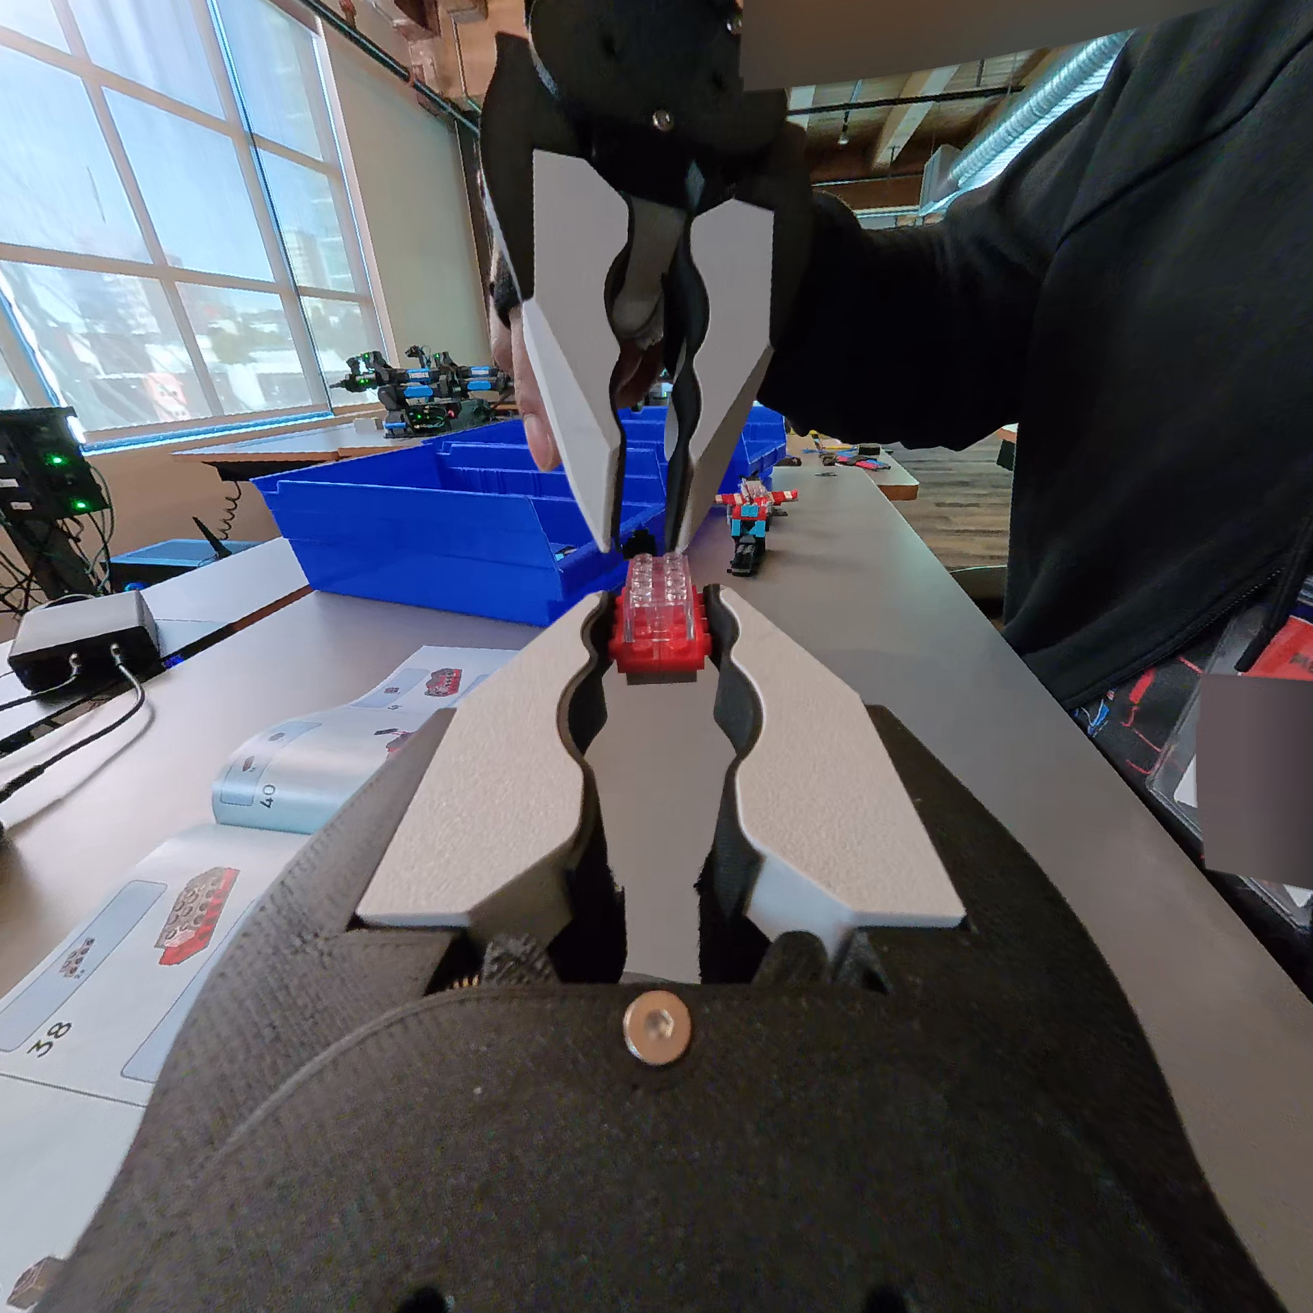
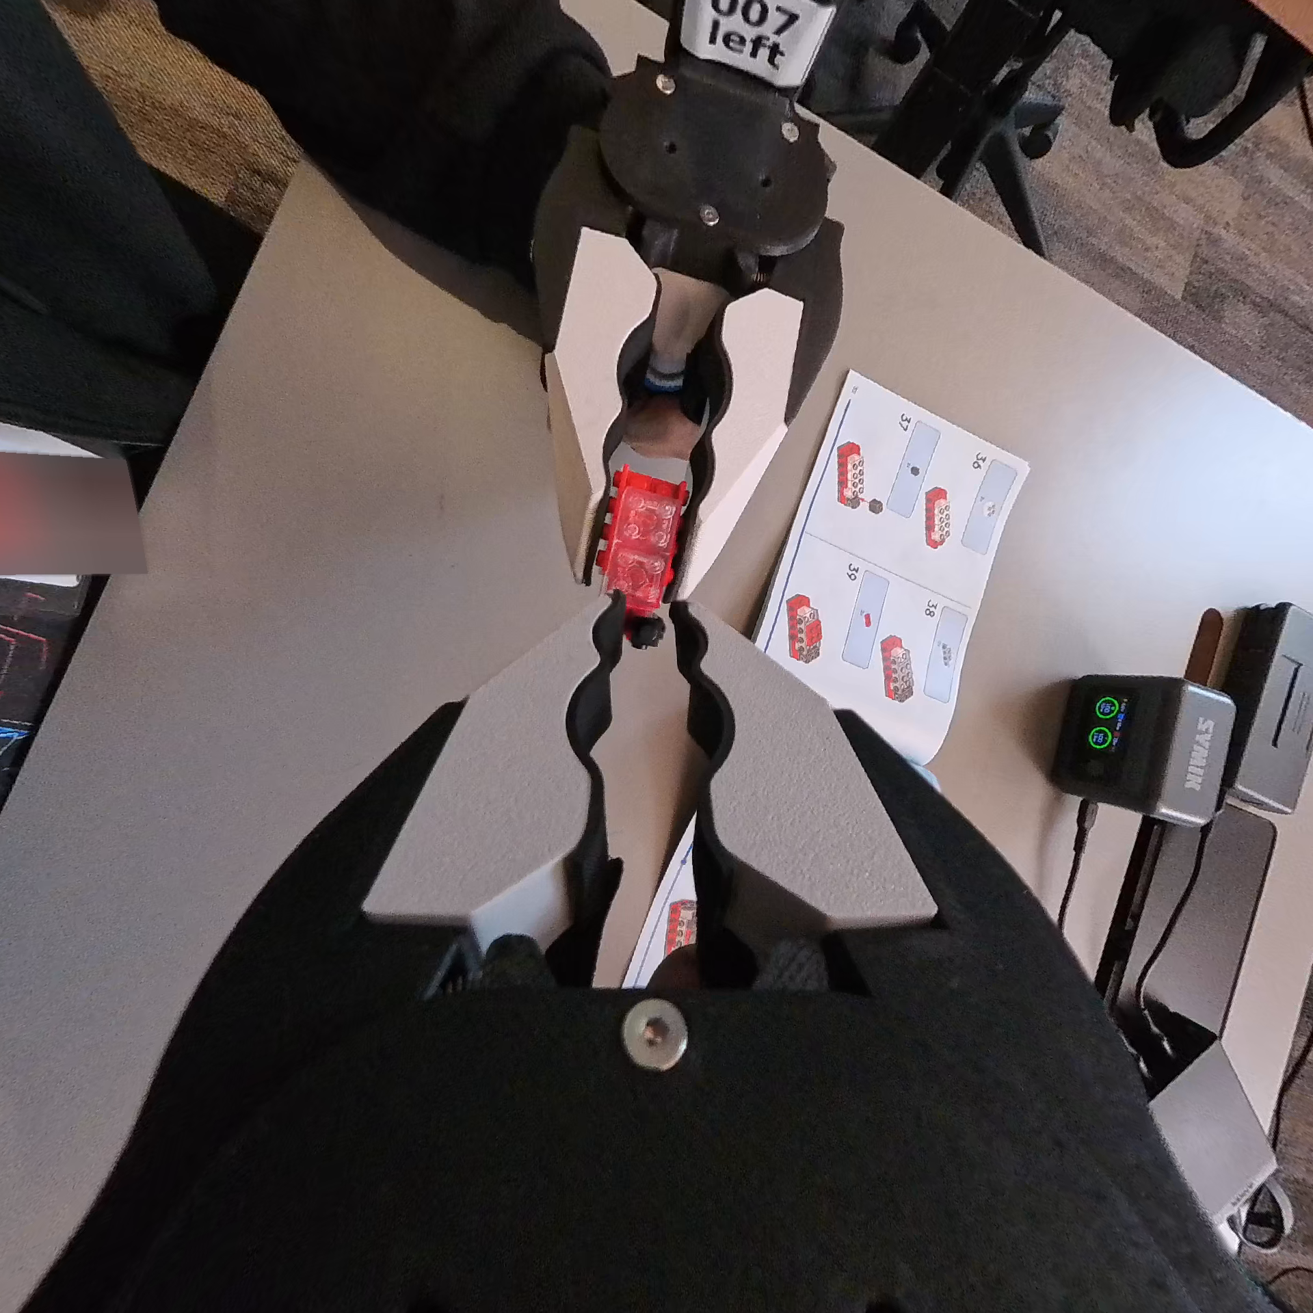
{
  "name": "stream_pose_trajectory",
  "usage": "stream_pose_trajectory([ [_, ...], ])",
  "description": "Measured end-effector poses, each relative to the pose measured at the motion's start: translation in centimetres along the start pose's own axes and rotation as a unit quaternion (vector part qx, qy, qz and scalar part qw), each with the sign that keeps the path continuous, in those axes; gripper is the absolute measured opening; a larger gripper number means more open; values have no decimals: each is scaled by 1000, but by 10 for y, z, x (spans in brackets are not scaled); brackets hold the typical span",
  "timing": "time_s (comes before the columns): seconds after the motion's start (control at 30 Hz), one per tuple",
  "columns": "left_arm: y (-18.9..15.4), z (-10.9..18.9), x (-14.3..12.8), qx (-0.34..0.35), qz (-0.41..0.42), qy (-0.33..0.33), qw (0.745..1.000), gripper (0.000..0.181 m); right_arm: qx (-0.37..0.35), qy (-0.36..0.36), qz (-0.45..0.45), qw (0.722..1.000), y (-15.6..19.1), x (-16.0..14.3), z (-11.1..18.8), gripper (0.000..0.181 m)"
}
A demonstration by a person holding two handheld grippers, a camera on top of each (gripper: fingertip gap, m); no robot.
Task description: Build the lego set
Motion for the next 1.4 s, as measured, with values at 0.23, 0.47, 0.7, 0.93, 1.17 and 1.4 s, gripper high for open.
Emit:
stream_pose_trajectory([
  [0.23, 0, 1, 2, 0, 4, -10, 1000, 26, -3, -7, 3, 1000, 0, 4, 2, 14],
  [0.47, 2, 3, 6, 2, 8, -22, 1000, 26, -15, -64, -28, 997, 0, 5, 14, 24],
  [0.7, 3, 4, 9, 5, 5, -34, 999, 26, -13, -287, -203, 936, 3, -20, 29, 38],
  [0.93, 1, 5, 10, 1, -2, -43, 999, 26, 55, -483, -396, 779, 5, -44, 3, 44],
  [1.17, -2, 6, 10, -6, -6, -48, 999, 26, 117, -549, -444, 698, 8, -43, -16, 46],
  [1.4, -2, 6, 11, -6, -10, -50, 999, 26, 152, -578, -454, 661, 7, -43, -17, 51],
])
Point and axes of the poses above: each gripper's, where its closed fingertips meet, z back along the fingers, x out of its top, y = z × x across the jaws, the point moved 5 cm from there along z, back along the fingers, and after that the axes turned 14 degrees about x, right-handed, at the moved point
